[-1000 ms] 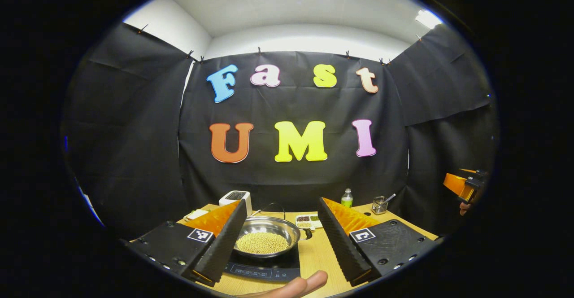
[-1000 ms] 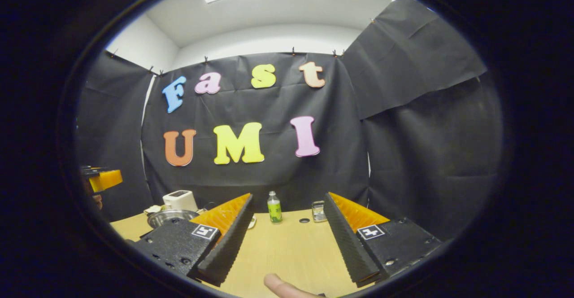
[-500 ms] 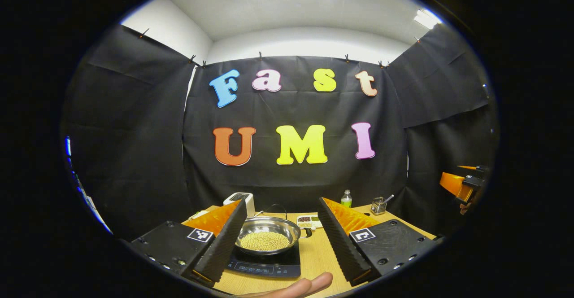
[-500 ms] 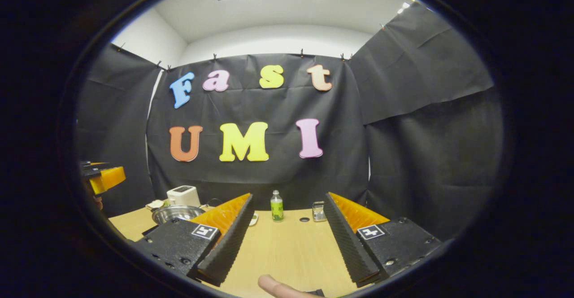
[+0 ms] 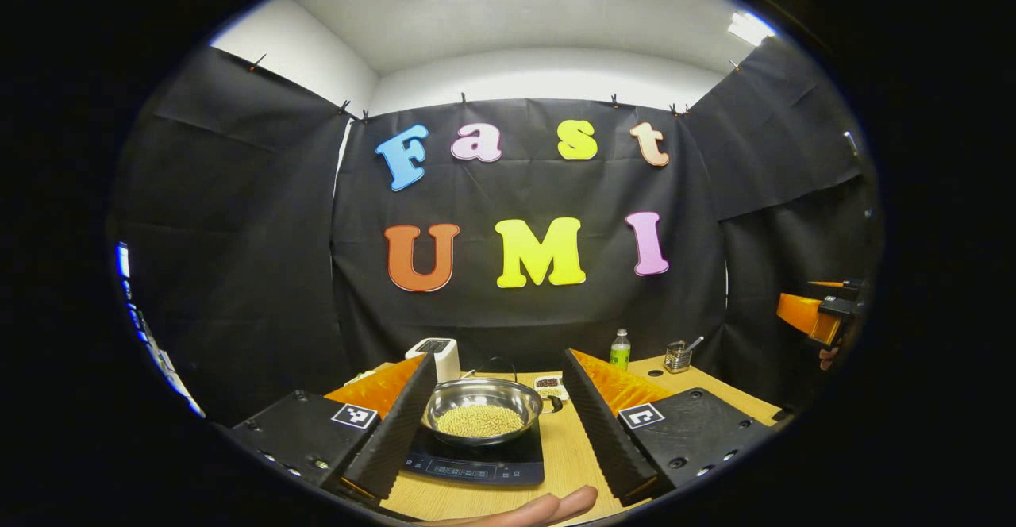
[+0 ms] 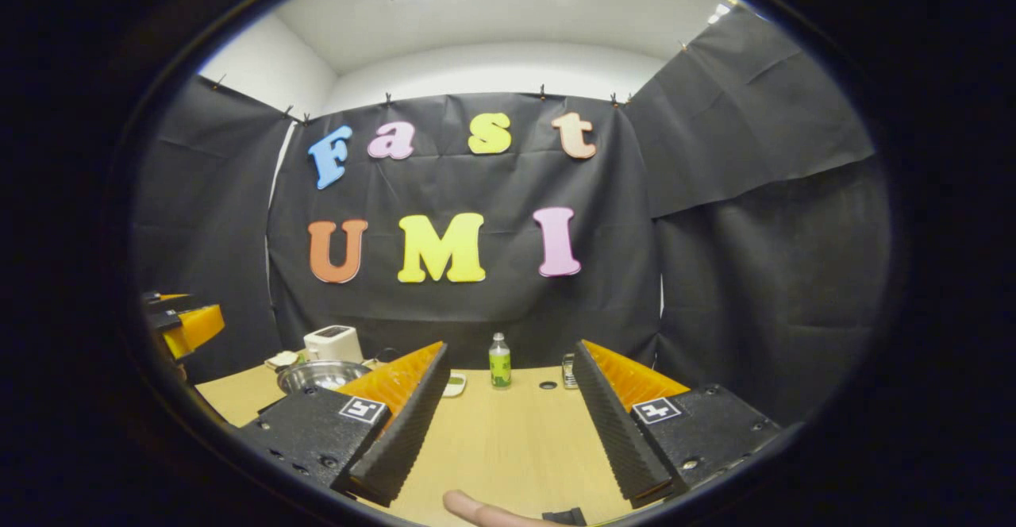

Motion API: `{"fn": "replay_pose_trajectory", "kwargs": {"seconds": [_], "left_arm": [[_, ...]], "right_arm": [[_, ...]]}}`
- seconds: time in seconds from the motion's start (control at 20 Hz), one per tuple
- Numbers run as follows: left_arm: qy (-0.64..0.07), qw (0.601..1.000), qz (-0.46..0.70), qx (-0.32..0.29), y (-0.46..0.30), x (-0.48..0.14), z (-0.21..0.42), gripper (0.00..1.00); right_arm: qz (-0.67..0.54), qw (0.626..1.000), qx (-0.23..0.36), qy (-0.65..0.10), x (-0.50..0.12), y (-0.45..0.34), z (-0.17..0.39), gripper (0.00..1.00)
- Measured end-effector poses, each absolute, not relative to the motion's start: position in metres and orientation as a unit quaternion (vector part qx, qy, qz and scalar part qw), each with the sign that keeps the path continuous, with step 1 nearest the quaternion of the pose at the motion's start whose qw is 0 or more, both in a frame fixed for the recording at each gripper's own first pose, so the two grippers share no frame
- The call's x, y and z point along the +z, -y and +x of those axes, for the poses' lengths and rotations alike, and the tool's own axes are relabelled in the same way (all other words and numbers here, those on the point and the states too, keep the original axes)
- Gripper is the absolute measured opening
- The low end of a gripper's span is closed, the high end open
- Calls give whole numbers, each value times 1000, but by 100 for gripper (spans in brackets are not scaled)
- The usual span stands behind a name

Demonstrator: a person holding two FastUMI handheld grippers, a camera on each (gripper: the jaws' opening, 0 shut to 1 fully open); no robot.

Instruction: First push the handle of the pot to place it horizontally, then grasp the pot with both hands and set it on the induction cooktop.

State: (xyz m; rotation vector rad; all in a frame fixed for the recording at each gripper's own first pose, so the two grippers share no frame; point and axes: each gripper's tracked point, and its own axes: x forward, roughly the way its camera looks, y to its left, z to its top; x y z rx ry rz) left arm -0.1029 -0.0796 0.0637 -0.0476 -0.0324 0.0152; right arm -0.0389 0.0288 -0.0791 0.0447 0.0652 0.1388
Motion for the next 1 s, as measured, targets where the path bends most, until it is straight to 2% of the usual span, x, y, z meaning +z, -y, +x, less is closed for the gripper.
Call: {"fn": "replay_pose_trajectory", "kwargs": {"seconds": [0.2, 0.25, 0.3, 0.35, 0.4, 0.75, 0.8, 0.95, 1.0], "left_arm": [[31, 999, -27, -2, 81, 70, -109, 94], [34, 999, -25, -3, 82, 70, -109, 100], [36, 999, -23, -4, 83, 69, -108, 85], [38, 999, -22, -7, 85, 70, -109, 84], [40, 999, -23, -12, 87, 71, -108, 94], [47, 999, -13, -15, 93, 68, -109, 94], [47, 999, -13, -15, 94, 68, -108, 84], [45, 999, -14, -16, 94, 65, -107, 85], [44, 999, -14, -16, 94, 64, -106, 94]], "right_arm": [[22, 997, 74, -30, -78, -32, -41, 98], [22, 997, 74, -31, -79, -32, -42, 98], [21, 996, 75, -32, -80, -32, -42, 97], [22, 996, 75, -32, -80, -32, -42, 97], [24, 996, 77, -30, -80, -33, -42, 97], [31, 996, 84, -16, -77, -33, -43, 98], [31, 996, 85, -13, -77, -32, -43, 97], [29, 996, 87, -6, -77, -33, -43, 97], [30, 996, 89, -3, -77, -34, -42, 97]]}}
